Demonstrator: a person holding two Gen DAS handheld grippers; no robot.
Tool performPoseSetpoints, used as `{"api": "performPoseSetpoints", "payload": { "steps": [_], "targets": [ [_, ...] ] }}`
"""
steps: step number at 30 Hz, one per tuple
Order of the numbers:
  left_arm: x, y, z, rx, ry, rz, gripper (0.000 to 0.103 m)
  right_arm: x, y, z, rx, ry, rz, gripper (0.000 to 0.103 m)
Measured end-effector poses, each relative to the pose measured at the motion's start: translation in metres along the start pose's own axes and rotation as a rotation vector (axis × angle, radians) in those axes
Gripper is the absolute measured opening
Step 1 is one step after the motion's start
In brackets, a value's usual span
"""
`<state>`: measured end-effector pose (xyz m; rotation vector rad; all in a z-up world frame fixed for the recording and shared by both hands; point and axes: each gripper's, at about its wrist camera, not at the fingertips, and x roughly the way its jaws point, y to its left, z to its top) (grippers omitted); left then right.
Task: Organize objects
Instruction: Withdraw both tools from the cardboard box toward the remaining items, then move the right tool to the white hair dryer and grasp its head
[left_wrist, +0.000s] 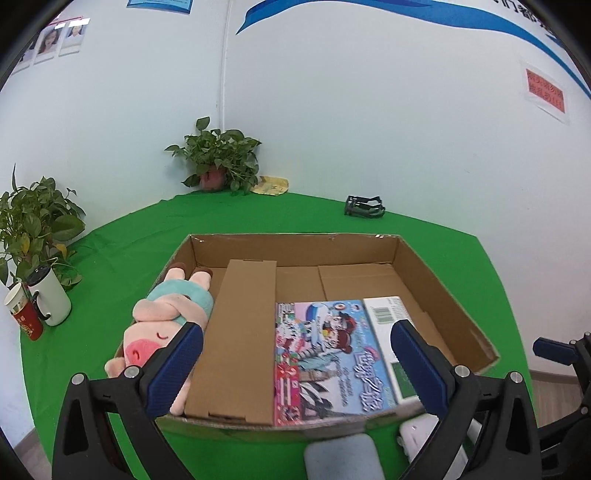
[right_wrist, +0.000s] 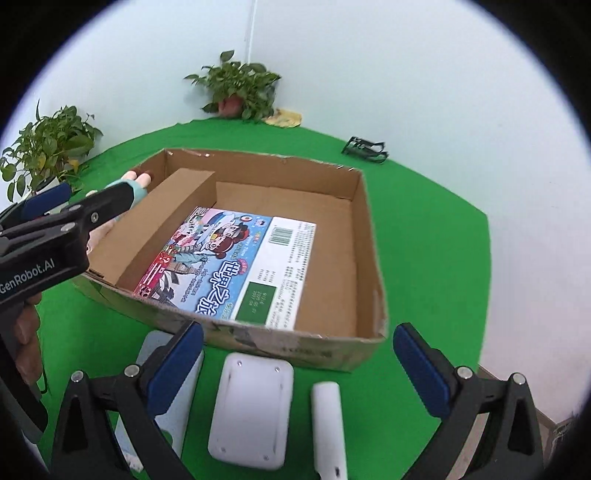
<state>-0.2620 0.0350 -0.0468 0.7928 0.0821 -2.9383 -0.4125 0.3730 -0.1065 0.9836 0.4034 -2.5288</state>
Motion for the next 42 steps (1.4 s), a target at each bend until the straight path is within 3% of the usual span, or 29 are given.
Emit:
{"api": "performPoseSetpoints", "payload": {
  "steps": [6,18,23,31,42],
  "targets": [
    [-0.042,-0.02,-0.01,0.002,0.001,-0.022,0.103,-0.048,-0.004,-0.018,0.021,-0.079,-0.028,0.102],
    [-0.111,-0.061,-0.036,0.002,0.016,-0.048,0.103,-0.112,-0.01,-0.056,0.03,-0.141,-0.022,0.102],
    [-0.11,-0.073,-0.043,0.006,0.071,-0.102,0.103,-0.117,-0.014,-0.067,0.033,-0.132,-0.032,0.102],
    [-0.07,-0.08,-0.053,-0.005,0.209,-0.202,0.102,-0.108,-0.014,-0.071,0.018,-0.111,-0.023,0.102],
    [-0.027,-0.084,-0.072,-0.047,0.336,-0.267,0.102,-0.082,-0.011,-0.078,-0.022,-0.046,-0.017,0.102]
  ]
}}
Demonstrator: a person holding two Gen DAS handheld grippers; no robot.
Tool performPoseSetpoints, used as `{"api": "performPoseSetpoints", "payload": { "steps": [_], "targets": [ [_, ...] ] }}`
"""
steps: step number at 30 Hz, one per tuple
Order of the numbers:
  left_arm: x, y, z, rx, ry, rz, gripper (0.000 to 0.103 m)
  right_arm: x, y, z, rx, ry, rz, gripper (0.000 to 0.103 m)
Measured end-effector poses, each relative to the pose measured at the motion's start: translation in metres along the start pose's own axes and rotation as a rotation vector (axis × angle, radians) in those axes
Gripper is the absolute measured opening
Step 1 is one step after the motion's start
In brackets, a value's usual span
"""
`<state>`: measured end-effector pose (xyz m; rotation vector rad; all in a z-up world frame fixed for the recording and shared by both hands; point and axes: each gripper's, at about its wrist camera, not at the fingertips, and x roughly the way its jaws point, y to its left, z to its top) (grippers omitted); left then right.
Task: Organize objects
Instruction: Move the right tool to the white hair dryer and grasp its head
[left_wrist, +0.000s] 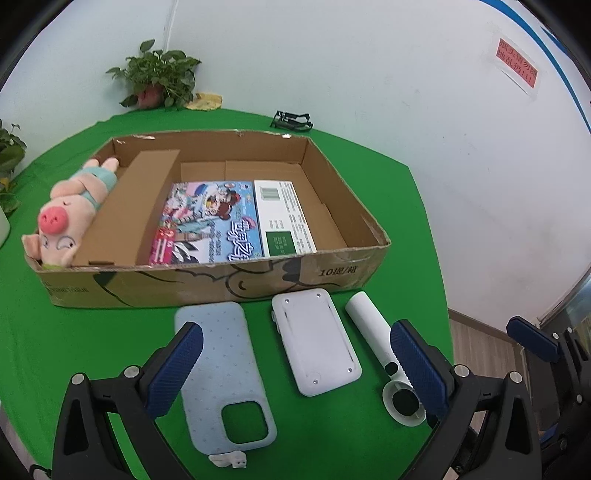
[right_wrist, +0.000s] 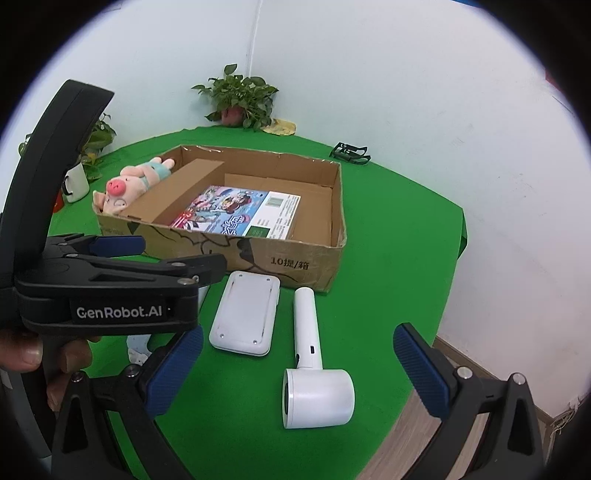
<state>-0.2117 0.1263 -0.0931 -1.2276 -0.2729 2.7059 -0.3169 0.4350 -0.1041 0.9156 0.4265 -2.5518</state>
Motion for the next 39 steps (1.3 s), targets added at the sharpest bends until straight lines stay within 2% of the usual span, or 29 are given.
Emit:
{"api": "performPoseSetpoints", "payload": {
  "steps": [2,5,10,12,17,22,25,27,31,32,37,39],
  "targets": [
    [0.009,0.0,-0.001,-0.007,0.032,-0.027,0.102,0.005,-0.001,-0.002,-0.004,0.01,0.008,0.102],
    [0.029,0.0,-0.002,-0.033,0.108,-0.108,0.102,0.019,-0.011,-0.008,0.025,0.048,0.04,0.102],
    [0.056,-0.003,-0.007,-0.068,0.205,-0.228,0.099,0.052,-0.038,-0.03,0.131,0.169,0.138,0.102],
    [0.066,-0.005,-0.009,-0.083,0.23,-0.267,0.098,0.056,-0.038,-0.036,0.142,0.188,0.161,0.102],
    [0.08,-0.006,-0.008,-0.1,0.27,-0.318,0.091,0.061,-0.034,-0.047,0.132,0.222,0.191,0.101],
    [0.074,0.0,-0.004,-0.113,0.243,-0.345,0.091,0.053,-0.044,-0.06,0.157,0.242,0.179,0.099],
    [0.078,-0.006,-0.002,-0.102,0.25,-0.367,0.091,0.054,-0.047,-0.066,0.166,0.267,0.176,0.088],
    [0.083,-0.012,-0.005,-0.103,0.268,-0.378,0.091,0.057,-0.047,-0.069,0.175,0.285,0.187,0.076],
    [0.09,-0.019,-0.007,-0.104,0.293,-0.405,0.091,0.054,-0.043,-0.072,0.174,0.281,0.191,0.066],
    [0.091,-0.021,-0.007,-0.101,0.294,-0.41,0.091,0.054,-0.043,-0.073,0.175,0.283,0.189,0.057],
    [0.099,-0.027,-0.004,-0.109,0.313,-0.439,0.088,0.05,-0.033,-0.074,0.158,0.287,0.179,0.056],
    [0.104,-0.031,-0.006,-0.109,0.338,-0.458,0.083,0.046,-0.031,-0.077,0.175,0.287,0.191,0.055]
  ]
}}
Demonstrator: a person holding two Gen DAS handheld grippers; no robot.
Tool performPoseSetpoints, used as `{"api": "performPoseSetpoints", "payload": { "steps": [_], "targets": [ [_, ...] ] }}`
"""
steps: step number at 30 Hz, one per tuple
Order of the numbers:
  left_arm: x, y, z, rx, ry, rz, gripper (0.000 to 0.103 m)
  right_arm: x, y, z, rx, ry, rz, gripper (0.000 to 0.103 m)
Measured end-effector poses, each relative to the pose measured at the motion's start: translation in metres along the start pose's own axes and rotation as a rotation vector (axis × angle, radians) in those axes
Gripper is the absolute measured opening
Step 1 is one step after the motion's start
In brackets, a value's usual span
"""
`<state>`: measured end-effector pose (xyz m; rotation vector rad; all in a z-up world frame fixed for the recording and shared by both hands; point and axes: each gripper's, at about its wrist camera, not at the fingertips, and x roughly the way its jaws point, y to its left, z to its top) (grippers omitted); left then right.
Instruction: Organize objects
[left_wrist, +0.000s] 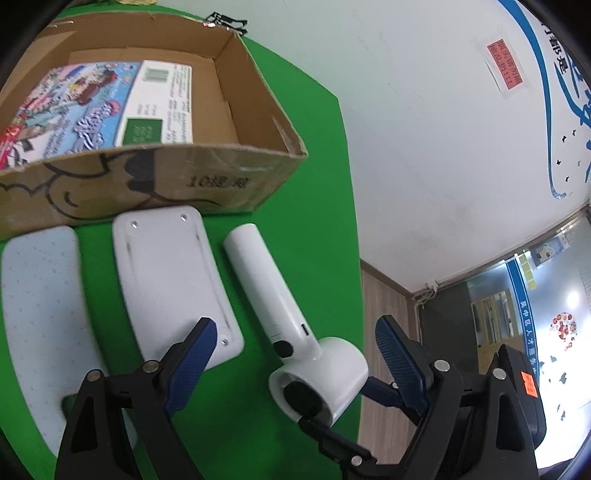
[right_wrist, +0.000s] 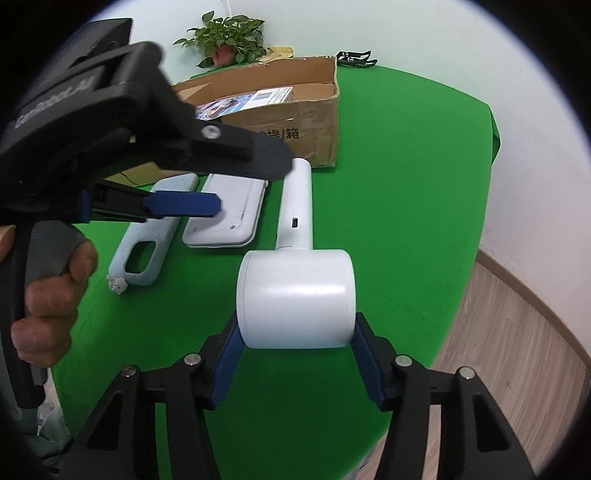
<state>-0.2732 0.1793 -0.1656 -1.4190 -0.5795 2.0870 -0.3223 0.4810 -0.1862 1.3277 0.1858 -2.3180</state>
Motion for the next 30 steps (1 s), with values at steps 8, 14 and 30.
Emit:
{"api": "performPoseSetpoints", "payload": {
  "steps": [8,14,30],
  "targets": [
    [0.019,-0.002,-0.001,-0.014,0.082,-0.035,0.077,-0.01,0.023,-0.018,-0.012,0.025,0.005,0.055],
    [0.032,0.01,-0.005,-0.046,0.154,0.001,0.067,-0.017,0.034,-0.031,-0.019,0.033,-0.007,0.055],
    [-0.039,-0.016,-0.008,0.05,-0.06,0.087,0.032,-0.041,0.06,-0.027,-0.096,-0.058,-0.069,0.055]
  ]
}}
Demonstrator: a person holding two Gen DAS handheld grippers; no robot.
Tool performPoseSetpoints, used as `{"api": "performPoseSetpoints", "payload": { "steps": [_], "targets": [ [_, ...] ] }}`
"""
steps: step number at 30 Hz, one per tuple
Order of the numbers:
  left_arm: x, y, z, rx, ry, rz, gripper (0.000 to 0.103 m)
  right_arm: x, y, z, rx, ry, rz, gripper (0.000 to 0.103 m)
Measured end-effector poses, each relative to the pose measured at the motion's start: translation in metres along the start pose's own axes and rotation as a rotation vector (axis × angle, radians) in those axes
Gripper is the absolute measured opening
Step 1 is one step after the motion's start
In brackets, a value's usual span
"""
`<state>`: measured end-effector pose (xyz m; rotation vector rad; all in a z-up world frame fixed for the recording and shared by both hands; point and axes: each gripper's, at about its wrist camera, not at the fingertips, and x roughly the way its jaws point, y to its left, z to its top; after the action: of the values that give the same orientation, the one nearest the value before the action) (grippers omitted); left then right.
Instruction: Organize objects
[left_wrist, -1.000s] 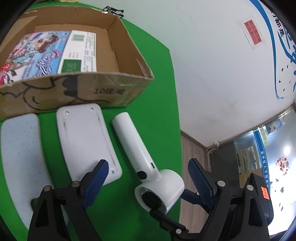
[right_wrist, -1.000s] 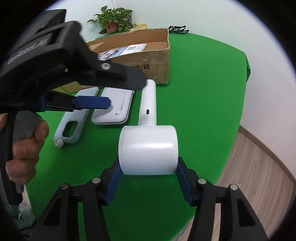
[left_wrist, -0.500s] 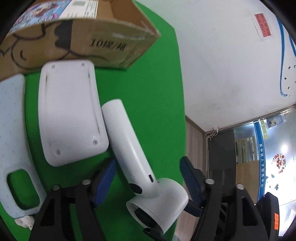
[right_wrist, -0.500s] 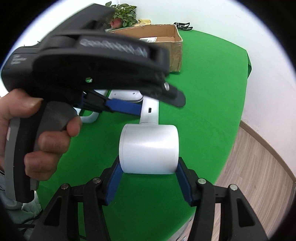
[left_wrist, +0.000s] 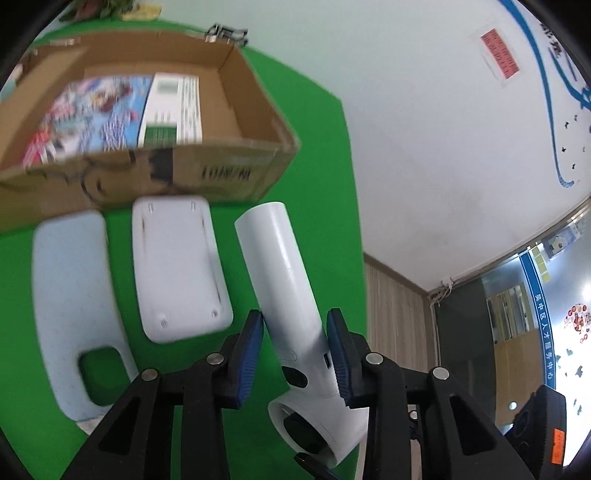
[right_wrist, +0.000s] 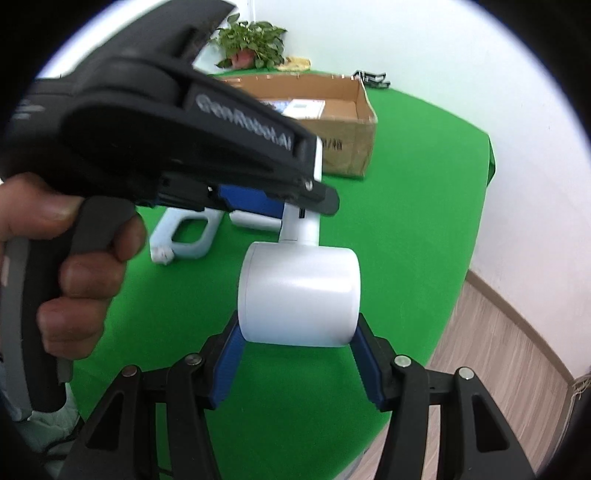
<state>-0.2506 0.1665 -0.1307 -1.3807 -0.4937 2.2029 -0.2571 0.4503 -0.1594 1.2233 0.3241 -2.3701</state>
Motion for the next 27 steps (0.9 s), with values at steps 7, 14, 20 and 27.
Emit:
{"api": "performPoseSetpoints", "payload": {
  "steps": [7,14,20,27],
  "targets": [
    [-0.062,-0.032,0.034,0.113,-0.156,-0.024,0.03,-0.021,-0.002,0.033,-0.001,-0.135,-0.034,0.055],
    [-0.099,-0.068,0.058,0.187,-0.25,-0.013,0.03,-0.036,-0.002,0.069,-0.008,-0.233,-0.07,0.055],
    [-0.134,-0.089,0.073,0.23,-0.317,-0.007,0.029,-0.042,-0.004,0.096,-0.026,-0.282,-0.092,0.055],
    [-0.147,-0.099,0.094,0.244,-0.346,0.015,0.029,-0.035,-0.015,0.119,-0.025,-0.298,-0.083,0.054]
  ]
}}
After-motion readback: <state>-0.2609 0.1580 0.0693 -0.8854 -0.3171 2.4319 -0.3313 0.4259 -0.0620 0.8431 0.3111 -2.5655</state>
